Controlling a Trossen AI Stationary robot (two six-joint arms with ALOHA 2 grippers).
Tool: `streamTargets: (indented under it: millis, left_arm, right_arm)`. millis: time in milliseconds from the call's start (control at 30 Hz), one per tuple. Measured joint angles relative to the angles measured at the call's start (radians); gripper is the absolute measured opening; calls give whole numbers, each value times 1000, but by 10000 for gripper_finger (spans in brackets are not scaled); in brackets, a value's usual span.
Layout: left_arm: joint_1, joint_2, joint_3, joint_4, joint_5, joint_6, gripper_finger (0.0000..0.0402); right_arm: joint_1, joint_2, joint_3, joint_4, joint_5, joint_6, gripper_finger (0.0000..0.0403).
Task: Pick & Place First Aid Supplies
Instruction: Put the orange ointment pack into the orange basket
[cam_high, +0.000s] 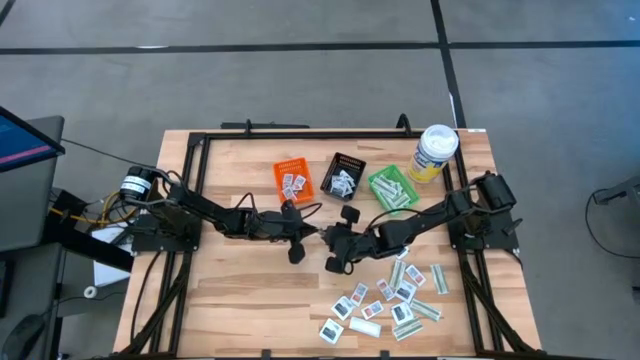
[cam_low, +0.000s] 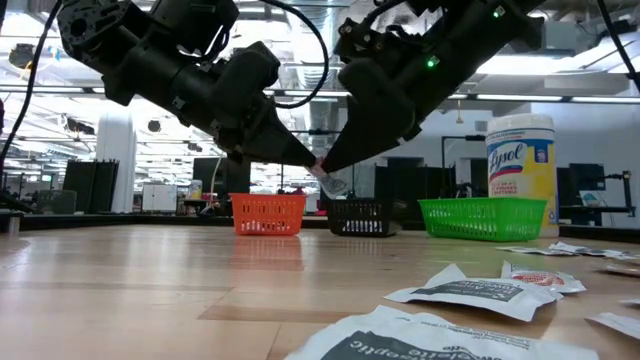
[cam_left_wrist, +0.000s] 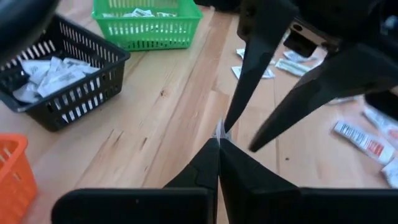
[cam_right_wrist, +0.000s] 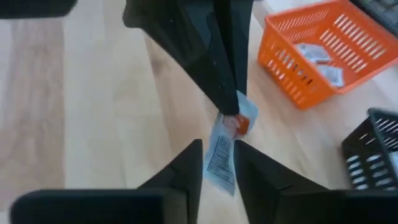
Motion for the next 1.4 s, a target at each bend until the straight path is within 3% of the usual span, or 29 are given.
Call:
streamTargets:
  millis: [333,633,767,1000,1400]
  left_arm:
    - [-83,0,0,2,2,287,8]
    - [-123,0,-1,121,0,394,8]
    - [-118,0,-1,119,0,394,6]
    - [-124,0,-1,114,4,392,8]
    - [-123,0,0,101,5,391,6]
  right_arm:
    - [-1,-43,0,-9,-100,42,132]
    - [-16,-42,0,70,-299,32,142]
    - [-17,-42,0,74,-299,27,115]
    - [-17,-42,0,33,-329,0,10]
    - [-18,-42,4,-9,-362,-10,10]
